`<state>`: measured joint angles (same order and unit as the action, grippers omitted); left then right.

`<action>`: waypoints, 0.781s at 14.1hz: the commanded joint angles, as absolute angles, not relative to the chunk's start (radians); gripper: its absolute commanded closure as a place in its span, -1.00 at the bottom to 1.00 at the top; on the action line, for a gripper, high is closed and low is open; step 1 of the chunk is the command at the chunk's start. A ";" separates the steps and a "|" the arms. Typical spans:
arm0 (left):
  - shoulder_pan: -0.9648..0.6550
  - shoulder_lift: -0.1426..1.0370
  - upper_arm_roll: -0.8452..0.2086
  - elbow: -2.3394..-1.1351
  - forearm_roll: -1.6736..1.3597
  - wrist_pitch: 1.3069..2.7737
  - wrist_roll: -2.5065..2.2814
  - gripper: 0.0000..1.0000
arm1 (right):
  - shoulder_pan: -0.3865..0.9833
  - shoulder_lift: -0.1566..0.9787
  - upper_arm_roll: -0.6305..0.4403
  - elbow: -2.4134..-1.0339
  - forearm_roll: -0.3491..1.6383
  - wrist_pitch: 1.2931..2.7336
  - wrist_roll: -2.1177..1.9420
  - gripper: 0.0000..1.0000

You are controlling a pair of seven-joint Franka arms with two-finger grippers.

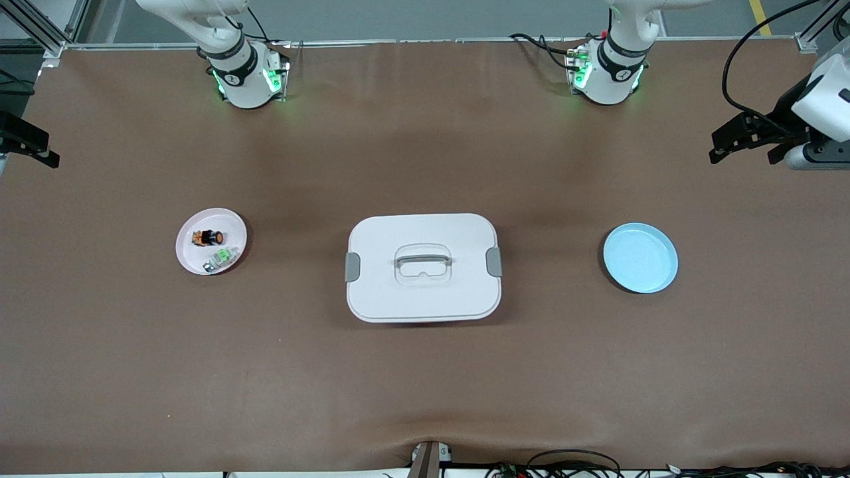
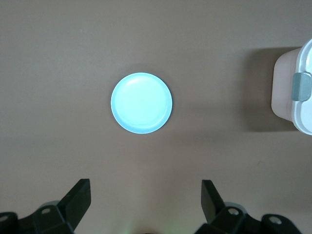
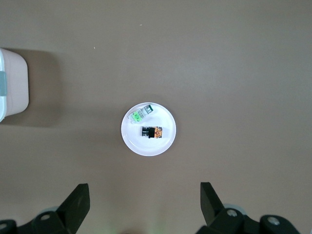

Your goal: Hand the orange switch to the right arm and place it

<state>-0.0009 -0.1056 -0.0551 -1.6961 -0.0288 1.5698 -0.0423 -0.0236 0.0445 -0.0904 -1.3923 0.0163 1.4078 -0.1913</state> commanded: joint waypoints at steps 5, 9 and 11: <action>0.006 -0.098 -0.058 -1.675 -0.034 1.546 -0.041 -1.00 | -0.026 0.014 -0.106 -1.387 0.086 1.374 -0.029 -1.00; 0.008 -0.098 -0.058 -1.677 -0.034 1.545 -0.041 -1.00 | -0.025 0.017 -0.103 -1.388 0.083 1.374 -0.031 -1.00; 0.008 -0.098 -0.058 -1.677 -0.034 1.545 -0.041 -1.00 | -0.015 0.018 -0.098 -1.388 0.075 1.374 -0.032 -1.00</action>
